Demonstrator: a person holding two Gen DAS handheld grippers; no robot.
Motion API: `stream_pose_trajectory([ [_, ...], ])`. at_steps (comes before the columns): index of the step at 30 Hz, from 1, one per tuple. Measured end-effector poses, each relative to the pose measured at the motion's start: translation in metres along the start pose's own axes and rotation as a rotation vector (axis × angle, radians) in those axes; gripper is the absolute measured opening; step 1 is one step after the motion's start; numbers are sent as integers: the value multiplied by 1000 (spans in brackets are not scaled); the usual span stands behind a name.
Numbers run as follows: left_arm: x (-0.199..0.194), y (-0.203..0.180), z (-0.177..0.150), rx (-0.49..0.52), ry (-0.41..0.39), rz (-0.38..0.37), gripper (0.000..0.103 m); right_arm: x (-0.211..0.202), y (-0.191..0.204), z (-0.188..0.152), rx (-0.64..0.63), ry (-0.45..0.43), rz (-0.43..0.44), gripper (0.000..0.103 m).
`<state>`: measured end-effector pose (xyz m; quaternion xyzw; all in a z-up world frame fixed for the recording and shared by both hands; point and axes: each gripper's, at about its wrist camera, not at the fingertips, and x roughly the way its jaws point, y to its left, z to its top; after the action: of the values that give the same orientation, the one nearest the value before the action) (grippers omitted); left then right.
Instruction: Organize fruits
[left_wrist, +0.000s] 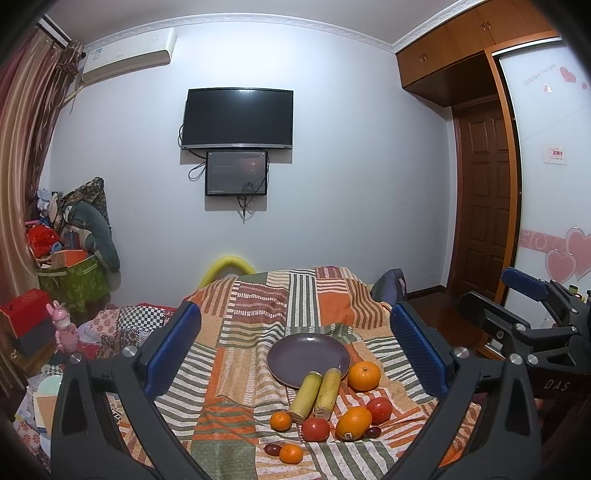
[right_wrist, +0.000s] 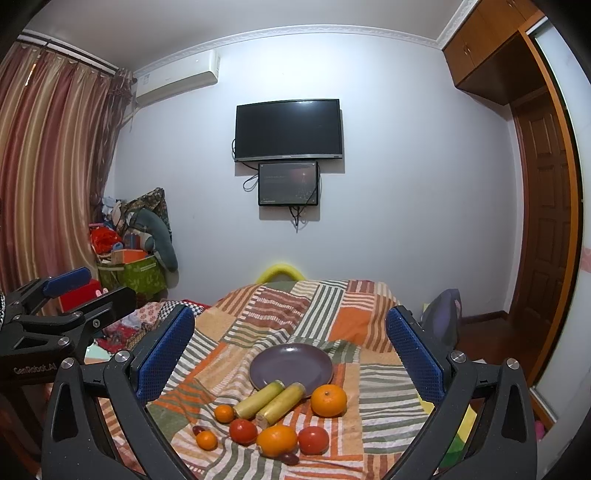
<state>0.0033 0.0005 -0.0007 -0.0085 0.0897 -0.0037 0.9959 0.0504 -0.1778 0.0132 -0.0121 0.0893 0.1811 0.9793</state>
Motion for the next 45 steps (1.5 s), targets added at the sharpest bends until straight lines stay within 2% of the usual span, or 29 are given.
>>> stream_pose_trajectory([
  [45,3,0,0,-1,10,-14,103,2,0,-2,16,21,12,103],
])
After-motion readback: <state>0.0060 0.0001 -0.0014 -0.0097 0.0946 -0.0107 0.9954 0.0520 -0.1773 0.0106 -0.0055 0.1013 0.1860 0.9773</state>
